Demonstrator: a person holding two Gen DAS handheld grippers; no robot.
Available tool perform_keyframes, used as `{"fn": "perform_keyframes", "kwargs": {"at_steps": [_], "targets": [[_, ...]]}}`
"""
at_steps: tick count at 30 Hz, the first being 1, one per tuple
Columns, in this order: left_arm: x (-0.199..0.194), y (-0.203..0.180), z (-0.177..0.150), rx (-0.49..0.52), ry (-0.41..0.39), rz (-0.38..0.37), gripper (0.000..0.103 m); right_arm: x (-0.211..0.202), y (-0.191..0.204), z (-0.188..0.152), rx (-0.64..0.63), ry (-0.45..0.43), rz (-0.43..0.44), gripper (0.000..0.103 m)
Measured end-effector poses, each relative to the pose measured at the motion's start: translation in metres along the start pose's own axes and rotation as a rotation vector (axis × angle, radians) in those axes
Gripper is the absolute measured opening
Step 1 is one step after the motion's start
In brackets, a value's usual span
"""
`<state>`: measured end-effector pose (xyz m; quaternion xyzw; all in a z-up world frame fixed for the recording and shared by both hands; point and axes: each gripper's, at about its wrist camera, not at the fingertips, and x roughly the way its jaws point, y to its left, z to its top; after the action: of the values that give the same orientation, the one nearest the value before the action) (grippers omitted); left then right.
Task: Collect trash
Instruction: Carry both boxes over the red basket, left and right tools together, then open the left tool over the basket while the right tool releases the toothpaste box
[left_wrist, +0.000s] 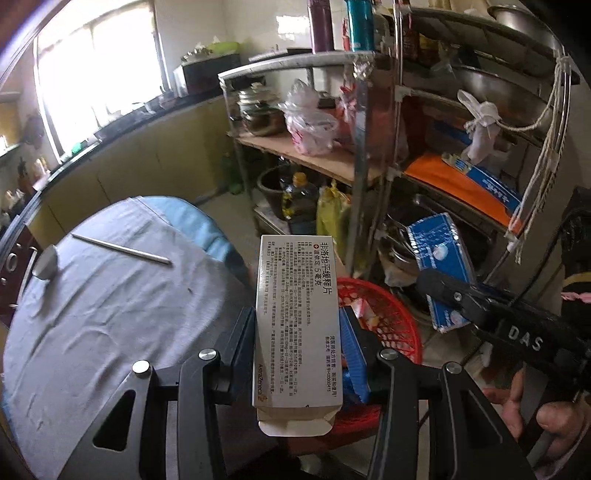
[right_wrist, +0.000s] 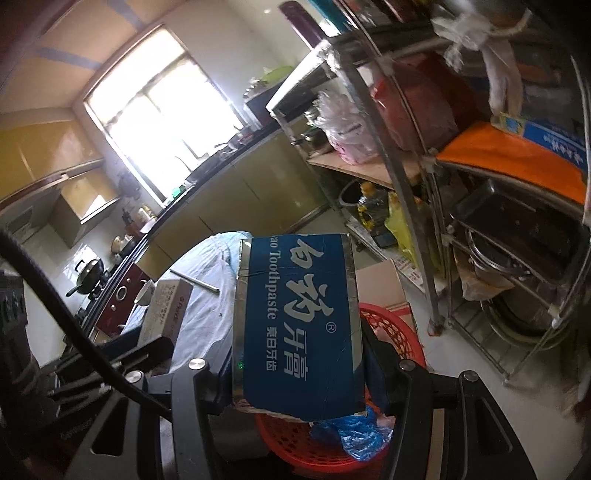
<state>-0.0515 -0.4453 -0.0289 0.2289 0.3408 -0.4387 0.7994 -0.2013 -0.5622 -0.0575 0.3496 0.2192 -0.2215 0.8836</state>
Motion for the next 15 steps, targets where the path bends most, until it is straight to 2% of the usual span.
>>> {"fn": "perform_keyframes", "kwargs": {"at_steps": [12, 15], "targets": [[0.037, -0.012, -0.018, -0.012, 0.081, -0.085, 0.049, 0.029, -0.035, -0.012, 0.114, 0.053, -0.012, 0.061], [0.048, -0.01, -0.022, -0.015, 0.125, -0.09, 0.05, 0.039, -0.043, -0.015, 0.152, 0.072, -0.001, 0.061]]}}
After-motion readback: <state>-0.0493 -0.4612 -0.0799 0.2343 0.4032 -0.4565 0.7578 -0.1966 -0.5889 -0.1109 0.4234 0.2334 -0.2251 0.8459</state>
